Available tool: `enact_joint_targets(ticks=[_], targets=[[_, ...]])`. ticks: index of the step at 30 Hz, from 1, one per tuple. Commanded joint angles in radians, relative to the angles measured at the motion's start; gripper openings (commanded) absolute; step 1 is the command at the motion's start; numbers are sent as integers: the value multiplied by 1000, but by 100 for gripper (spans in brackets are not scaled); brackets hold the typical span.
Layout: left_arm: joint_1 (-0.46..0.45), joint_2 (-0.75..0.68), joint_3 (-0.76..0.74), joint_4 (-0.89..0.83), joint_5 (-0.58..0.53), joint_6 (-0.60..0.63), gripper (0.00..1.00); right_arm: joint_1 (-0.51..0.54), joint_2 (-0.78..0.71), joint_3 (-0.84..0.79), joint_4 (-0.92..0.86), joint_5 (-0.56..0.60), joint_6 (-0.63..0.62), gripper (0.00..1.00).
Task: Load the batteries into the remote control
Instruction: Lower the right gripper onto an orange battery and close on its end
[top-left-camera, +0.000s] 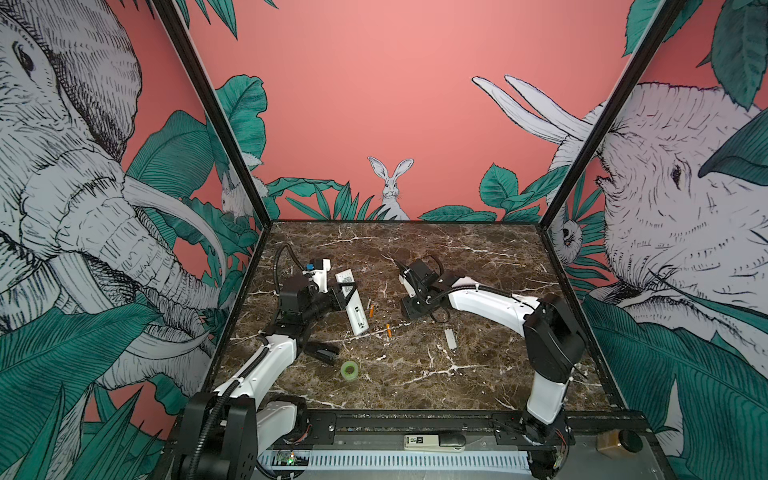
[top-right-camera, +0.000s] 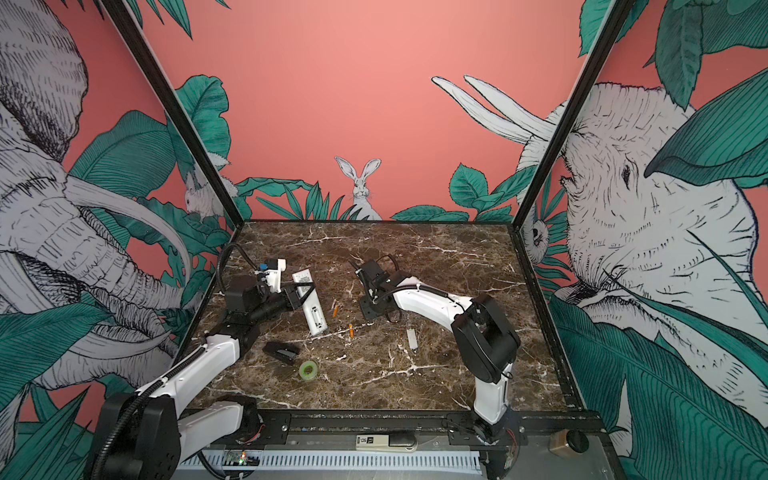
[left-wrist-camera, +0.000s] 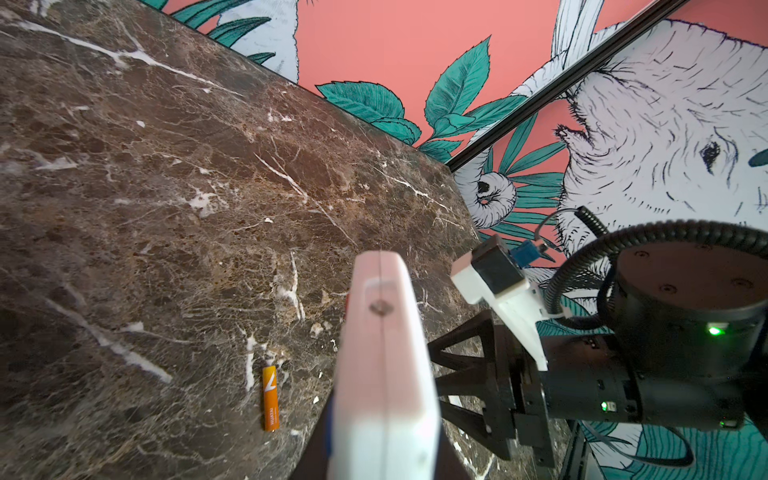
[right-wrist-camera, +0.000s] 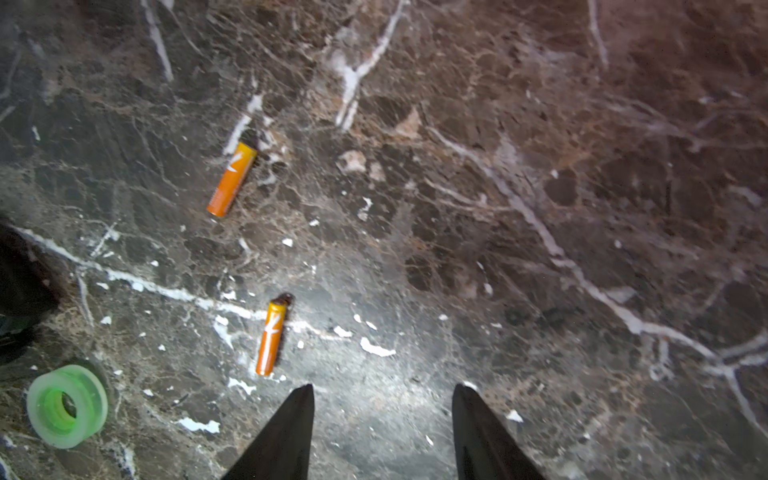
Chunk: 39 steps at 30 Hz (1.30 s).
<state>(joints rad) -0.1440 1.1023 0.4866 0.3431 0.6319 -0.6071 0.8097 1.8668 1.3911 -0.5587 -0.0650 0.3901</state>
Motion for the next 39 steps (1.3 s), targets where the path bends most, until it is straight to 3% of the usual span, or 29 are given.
enact_joint_targets(ticks=[1,17,39], targets=[[11,-31,-18,33,25,-6,0,18,36,52,11,-25,14,55],[17,-67,-37,0,19,35,0,75,234,196,-40,-77,41,52],[16,-43,-37,0,7,47,0,98,285,213,-106,-62,8,41]])
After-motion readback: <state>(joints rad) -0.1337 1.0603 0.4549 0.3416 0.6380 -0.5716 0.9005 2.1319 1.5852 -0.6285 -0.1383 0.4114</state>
